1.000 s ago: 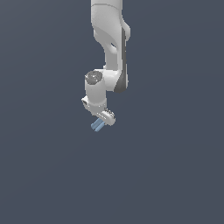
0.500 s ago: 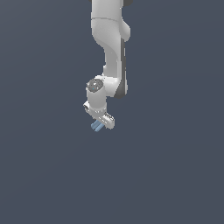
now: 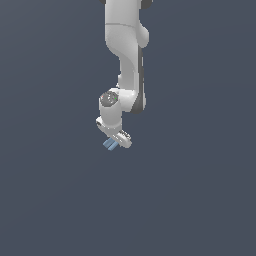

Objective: Pick up the object and move it to a goal position.

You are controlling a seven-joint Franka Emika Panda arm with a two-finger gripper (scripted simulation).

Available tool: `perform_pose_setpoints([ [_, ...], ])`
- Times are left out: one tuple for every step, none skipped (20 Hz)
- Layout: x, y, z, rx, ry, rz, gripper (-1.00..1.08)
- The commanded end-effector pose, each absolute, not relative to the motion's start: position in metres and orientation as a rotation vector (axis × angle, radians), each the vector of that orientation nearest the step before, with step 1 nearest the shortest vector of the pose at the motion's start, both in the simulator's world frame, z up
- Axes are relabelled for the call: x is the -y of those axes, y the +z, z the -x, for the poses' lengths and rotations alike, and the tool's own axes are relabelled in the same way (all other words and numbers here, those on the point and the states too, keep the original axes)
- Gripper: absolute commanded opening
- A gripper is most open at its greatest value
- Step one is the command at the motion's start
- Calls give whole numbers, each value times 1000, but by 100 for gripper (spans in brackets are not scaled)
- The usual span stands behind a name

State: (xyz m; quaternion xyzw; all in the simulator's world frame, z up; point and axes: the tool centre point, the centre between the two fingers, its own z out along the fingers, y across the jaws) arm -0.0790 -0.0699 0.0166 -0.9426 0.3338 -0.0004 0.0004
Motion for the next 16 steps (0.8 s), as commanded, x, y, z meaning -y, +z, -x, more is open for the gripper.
perform_pose_setpoints([
  [71,16,79,-1050,0,2961,-100],
  [71,16,79,-1050,0,2961,-100],
  [71,16,79,-1050,0,2961,-100],
  [71,16,79,-1050,0,2961,-100],
  [70,16,79,-1049,-1,2960,-100],
  [70,17,79,-1049,-1,2960,-100],
  [70,18,79,-1049,-1,2960,-100],
  [70,19,79,-1049,-1,2960,-100],
  [70,21,79,-1049,-1,2960,-100],
  [70,23,79,-1049,-1,2960,-100],
  [71,26,78,-1049,-1,2960,-100],
  [71,29,78,-1049,-1,2960,-100],
  [71,33,78,-1049,-1,2960,-100],
  [71,38,78,-1049,-1,2960,-100],
  [71,43,77,-1049,-1,2960,-100],
  [72,49,77,-1049,-1,2960,-100],
])
